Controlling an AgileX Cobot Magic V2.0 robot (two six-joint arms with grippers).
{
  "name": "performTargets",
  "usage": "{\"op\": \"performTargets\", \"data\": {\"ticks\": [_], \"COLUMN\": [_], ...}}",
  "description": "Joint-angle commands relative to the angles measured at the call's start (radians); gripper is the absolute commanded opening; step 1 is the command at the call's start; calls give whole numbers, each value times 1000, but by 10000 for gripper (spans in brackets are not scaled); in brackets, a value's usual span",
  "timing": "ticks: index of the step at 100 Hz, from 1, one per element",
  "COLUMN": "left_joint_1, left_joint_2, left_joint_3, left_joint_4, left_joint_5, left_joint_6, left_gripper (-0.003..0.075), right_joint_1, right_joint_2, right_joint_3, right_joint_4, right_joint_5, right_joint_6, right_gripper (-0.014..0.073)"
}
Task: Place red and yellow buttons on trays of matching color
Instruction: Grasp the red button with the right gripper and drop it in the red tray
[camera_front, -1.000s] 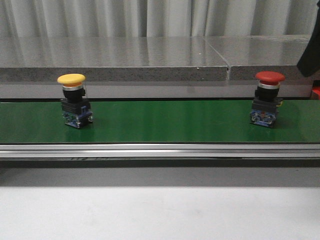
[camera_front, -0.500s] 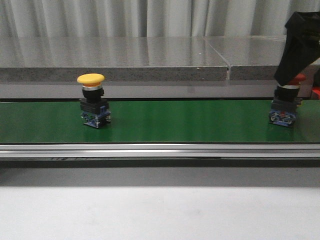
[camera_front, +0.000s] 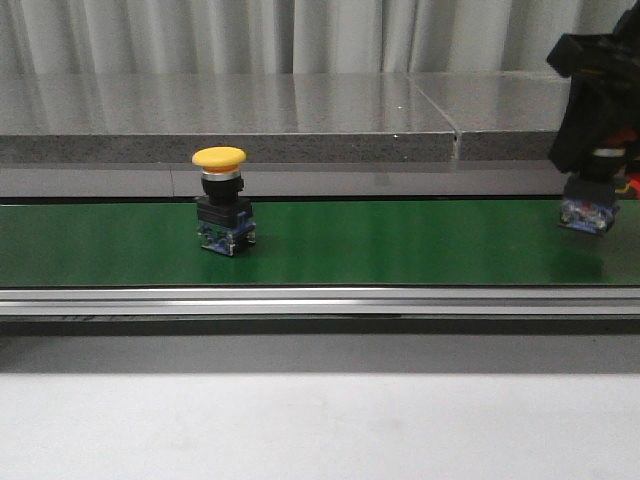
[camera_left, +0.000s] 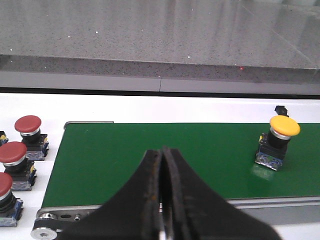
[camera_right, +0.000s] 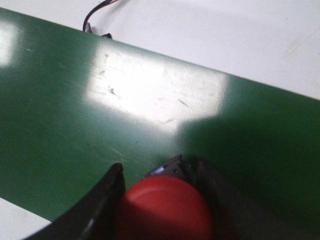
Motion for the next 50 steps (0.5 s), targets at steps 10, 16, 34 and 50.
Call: {"op": "performTargets", "data": {"ticks": [10,16,34,50], "left_joint_1": [-7,-7,-7,-7], "left_joint_2": [7,7,7,7], "left_joint_3": [-27,-27,-27,-27], "left_joint_4": [2,2,2,2], "left_joint_5": [-72,-72,-72,-72], "left_joint_6": [0,0,0,0], "left_gripper": [-19,-19,-19,-19], "right_joint_1": [-117,-180,-378,-499], "right_joint_2": [-31,-19,57,157], "right_joint_3": [-181,-235,-338,-394], "right_joint_4": [-2,-15,-15,-11], "right_joint_5": [45,57,28,9], "right_joint_6": [-2,-2,26,35], "right_gripper": [101,101,101,101]}}
